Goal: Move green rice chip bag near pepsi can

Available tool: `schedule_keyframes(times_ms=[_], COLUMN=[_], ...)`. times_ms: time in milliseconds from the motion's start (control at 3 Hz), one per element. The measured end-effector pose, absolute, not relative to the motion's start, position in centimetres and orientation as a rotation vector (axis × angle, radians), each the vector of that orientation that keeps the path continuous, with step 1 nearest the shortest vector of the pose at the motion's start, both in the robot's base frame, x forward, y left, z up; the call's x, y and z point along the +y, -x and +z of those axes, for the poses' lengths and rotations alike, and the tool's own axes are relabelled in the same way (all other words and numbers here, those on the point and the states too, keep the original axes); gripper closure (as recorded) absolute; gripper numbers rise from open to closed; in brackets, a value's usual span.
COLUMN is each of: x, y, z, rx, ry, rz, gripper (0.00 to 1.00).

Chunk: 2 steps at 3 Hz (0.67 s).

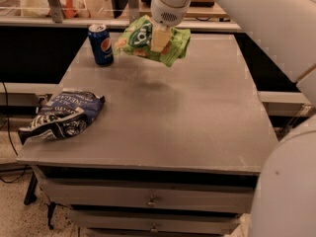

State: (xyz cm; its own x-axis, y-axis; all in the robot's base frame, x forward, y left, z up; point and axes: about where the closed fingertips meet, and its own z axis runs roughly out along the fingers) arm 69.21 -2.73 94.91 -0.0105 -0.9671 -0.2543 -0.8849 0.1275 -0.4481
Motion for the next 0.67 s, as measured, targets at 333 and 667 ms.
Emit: schedule_keyframes(times_ms=[333,667], x=[-1.5,-0.7], y=[-71.5,-72.9], z=[94.4,94.1], rx=[1.912,1.922], ry=[1.763,1.739], rz=[-0.211,-0.195], gripper=[1.00,0.82])
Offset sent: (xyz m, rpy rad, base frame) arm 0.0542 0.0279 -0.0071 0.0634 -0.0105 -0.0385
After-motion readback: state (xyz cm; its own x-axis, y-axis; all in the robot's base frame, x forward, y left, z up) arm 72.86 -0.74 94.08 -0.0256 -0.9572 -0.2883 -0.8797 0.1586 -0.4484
